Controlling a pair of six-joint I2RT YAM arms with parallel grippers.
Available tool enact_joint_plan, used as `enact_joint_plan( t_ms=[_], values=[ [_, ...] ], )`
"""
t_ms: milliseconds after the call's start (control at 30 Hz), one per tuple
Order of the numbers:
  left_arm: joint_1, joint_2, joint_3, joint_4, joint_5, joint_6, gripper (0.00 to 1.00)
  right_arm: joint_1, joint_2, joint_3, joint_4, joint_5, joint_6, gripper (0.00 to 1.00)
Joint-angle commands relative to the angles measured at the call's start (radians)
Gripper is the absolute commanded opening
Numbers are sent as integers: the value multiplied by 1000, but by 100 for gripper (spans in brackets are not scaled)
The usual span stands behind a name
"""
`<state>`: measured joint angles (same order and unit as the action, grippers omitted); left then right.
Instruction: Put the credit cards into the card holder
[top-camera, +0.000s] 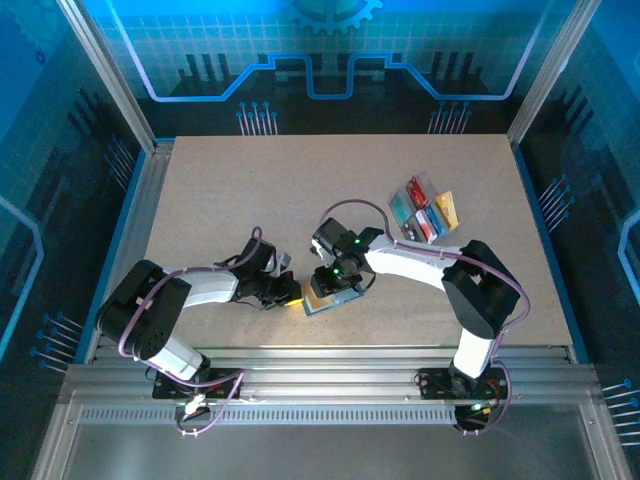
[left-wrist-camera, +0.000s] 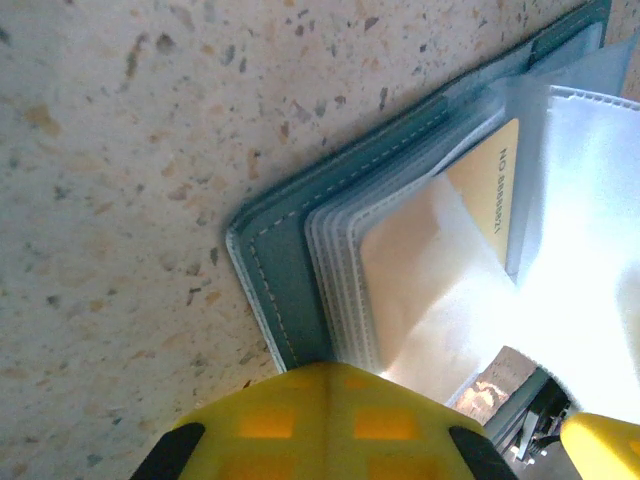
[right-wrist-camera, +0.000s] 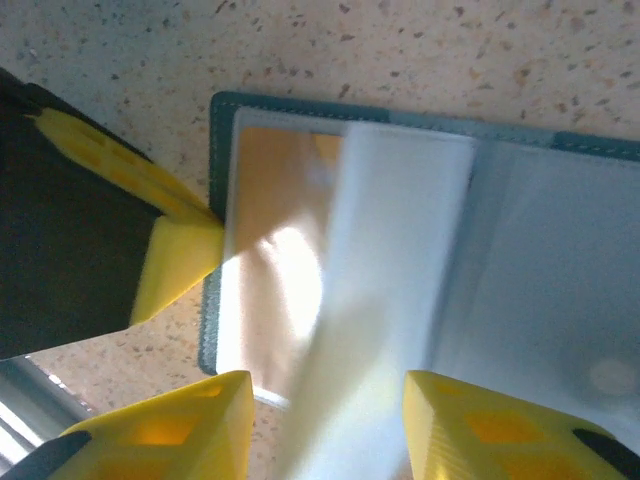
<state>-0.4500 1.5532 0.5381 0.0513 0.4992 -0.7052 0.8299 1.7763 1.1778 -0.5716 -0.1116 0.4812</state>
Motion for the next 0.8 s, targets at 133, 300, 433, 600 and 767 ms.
enact_joint_plan(
  t_ms=[133, 300, 433, 600, 767],
  values=[
    [-18, 54, -9, -57, -84, 14, 1, -9, 9, 10, -19, -27, -23, 49],
    [-18, 51, -7, -57, -85, 12, 1, 19, 10, 22, 15, -49, -26, 36],
    [-18, 57, 9, -58, -75, 12, 1, 29, 53, 24, 65, -81, -4, 21],
    [7, 34, 16, -63, -39, -5, 1, 26, 116, 0, 158, -160, 28, 30],
    [46, -46, 18, -112, -18, 4, 5, 14, 98, -24, 202, -217, 44, 47]
  ],
)
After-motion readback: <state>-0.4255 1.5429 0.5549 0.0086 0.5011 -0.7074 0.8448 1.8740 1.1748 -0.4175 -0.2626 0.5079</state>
